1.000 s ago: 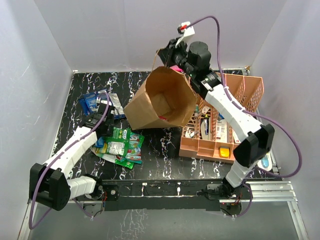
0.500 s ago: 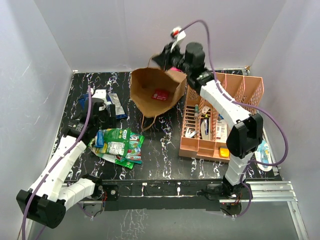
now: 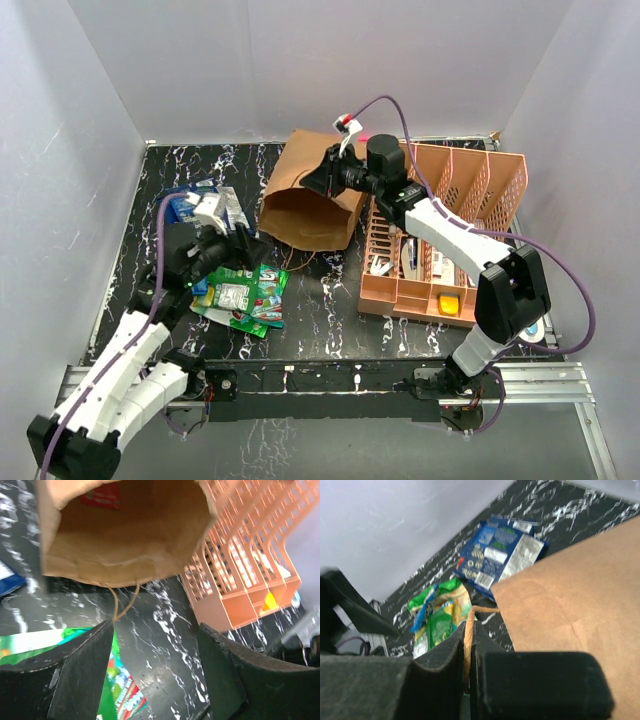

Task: Take the snacks out of the paper bag
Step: Place the snack at the center of the board, then take out the snack from the paper bag.

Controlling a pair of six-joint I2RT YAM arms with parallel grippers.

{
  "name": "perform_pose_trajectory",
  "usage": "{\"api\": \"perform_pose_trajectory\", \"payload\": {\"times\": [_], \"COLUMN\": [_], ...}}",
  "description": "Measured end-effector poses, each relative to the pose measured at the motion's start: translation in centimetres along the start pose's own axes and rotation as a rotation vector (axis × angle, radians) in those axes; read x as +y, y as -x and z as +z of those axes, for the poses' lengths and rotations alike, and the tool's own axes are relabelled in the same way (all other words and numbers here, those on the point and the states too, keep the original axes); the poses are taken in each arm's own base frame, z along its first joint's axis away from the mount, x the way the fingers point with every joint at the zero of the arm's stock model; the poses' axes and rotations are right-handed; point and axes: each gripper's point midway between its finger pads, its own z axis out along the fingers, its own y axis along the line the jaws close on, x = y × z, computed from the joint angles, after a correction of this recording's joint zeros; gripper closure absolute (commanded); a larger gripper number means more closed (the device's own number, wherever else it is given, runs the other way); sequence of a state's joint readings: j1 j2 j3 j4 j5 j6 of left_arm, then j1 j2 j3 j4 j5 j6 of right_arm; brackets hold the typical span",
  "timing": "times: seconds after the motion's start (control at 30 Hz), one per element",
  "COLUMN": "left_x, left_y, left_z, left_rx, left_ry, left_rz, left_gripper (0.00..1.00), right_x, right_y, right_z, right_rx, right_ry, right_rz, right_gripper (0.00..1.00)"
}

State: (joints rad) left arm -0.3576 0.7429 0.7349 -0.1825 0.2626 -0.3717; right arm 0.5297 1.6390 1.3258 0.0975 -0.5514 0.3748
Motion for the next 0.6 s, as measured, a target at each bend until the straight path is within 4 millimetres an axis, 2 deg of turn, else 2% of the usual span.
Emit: {"api": "perform_pose_trajectory", "payload": {"times": [0.13,0.23,0.3,0.4,0.6], "left_x": [-2.9,-6.1,-6.9,-5.3,-1.3], "left_y": [-3.5,-6.4,-8.1,-8.9,-10.2], "left_z": [2.8,5.0,6.5,9.6,14.2], "left_rx": [0.073,0.117,0.14,0.153,0.189], "left_ry": [-0.128,-0.201,-0.212,-0.129,-0.006], "left_rz": [0.099,0.321,0.477,0.662,0.931], "left_gripper": [0.35,0.37,0.44,0.56,0.59], "right_x": [0.6,0.6,0.6,0.6,0.6], "right_y": [3.2,3.7,3.6,3.6,3.3], "right_z": [-0.4,-0.4,-0.4,-0.4,-0.4], "right_rx": [-0.07,-0.085,-0.082,-0.081,-0.07], "right_ry": [-0.012,-0.017,-0.023,-0.023,-0.027], "right_rz": [-0.004,0.011,0.025,0.037,0.05], "right_gripper": [0.93,0.93,0.93,0.93,0.93]}}
